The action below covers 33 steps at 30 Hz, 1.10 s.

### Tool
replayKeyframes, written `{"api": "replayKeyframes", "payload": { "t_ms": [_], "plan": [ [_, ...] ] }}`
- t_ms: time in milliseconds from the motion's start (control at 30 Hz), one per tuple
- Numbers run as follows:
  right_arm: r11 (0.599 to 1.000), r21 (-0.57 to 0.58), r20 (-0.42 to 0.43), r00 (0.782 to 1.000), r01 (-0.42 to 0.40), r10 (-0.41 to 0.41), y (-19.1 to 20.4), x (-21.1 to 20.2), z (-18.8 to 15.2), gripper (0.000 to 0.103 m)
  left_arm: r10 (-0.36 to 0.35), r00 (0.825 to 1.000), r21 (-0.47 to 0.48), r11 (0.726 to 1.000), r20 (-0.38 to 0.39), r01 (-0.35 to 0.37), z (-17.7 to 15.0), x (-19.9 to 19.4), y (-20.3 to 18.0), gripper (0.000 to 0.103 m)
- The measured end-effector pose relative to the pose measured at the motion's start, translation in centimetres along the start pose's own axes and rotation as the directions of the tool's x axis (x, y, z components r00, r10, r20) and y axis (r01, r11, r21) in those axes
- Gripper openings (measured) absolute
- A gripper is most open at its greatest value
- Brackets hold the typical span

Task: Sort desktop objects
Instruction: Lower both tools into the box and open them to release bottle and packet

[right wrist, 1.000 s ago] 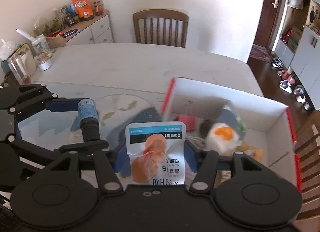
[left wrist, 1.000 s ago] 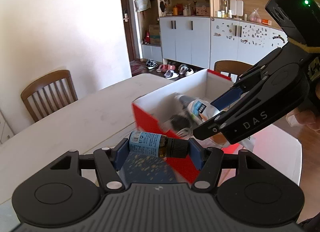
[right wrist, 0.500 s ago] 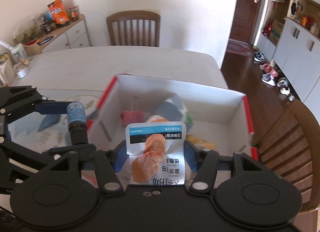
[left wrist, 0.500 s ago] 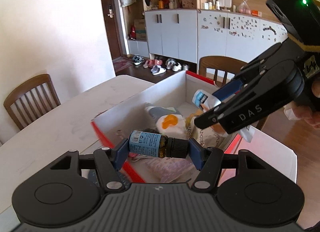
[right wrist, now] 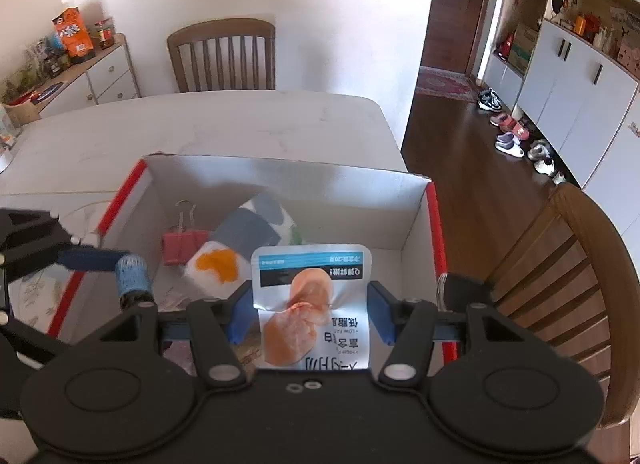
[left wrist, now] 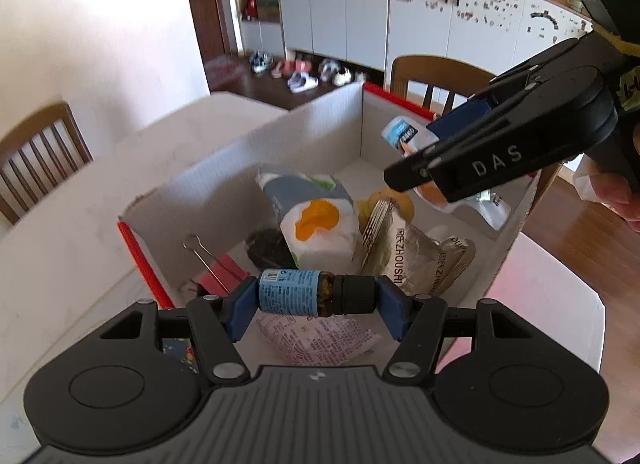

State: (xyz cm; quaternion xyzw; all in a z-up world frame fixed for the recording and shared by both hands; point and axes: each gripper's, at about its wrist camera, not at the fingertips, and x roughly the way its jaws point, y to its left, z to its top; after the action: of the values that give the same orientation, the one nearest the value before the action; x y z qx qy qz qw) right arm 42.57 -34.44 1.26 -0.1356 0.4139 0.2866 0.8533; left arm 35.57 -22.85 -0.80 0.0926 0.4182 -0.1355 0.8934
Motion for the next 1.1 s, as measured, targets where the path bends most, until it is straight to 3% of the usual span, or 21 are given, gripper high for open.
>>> {"api": "replayKeyframes", "payload": {
  "t_ms": [467, 833, 1100],
  "plan": [
    [0.999, -0.025, -0.075, 0.997, -0.021, 0.019, -0.2, 4.0, -0.6, 0.058, -0.007, 0.993, 0.008, 1.0, -0.12, 0.008, 0.5, 3.8, 0.3, 0.062],
    [0.999, -0.033, -0.08, 0.997, -0.011, 0.008, 0.1, 4.5, -1.4, 0.06, -0.015, 0.974, 0.045, 0.999, -0.227, 0.026, 1.4, 5.7, -0.1, 0.063],
    [1.0, -0.026, -0.082, 0.997, -0.015, 0.013, 0.1, 4.1, -1.7, 0.065, -0.016, 0.976, 0.051, 0.998, -0.218, 0.027, 1.4, 5.3, -0.2, 0.064]
  ]
}}
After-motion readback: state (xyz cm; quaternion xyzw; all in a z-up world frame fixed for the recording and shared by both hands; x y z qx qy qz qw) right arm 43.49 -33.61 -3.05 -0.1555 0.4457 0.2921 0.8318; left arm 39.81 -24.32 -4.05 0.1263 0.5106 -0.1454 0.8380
